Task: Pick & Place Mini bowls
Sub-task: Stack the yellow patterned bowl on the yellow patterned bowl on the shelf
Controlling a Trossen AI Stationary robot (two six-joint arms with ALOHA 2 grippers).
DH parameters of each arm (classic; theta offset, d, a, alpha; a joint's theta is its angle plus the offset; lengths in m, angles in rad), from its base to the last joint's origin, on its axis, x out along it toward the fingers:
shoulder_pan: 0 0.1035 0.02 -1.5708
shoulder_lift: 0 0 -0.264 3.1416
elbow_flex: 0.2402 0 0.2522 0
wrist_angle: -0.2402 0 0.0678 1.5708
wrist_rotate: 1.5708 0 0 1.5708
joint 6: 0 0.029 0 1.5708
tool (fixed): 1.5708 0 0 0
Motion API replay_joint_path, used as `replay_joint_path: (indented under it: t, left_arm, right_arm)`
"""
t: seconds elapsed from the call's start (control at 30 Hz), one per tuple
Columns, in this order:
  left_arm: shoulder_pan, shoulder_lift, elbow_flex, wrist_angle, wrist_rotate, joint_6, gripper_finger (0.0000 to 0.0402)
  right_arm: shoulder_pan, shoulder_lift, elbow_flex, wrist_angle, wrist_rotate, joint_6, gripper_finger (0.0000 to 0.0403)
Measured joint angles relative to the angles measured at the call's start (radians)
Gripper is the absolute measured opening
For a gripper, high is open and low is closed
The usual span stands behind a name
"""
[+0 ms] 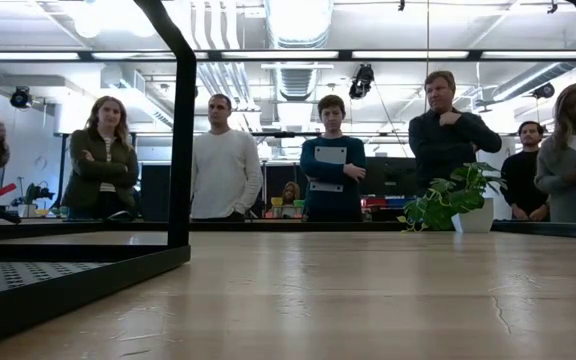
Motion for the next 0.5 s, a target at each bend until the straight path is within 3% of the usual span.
replay_joint_path:
  t: [0.5]
  left_arm:
    - [-0.056, 0.099, -0.001, 0.051, 0.008, 0.027, 0.0007]
  right_arm:
    - [0.000, 0.000, 0.000, 0.000, 0.001, 0.000, 0.0093]
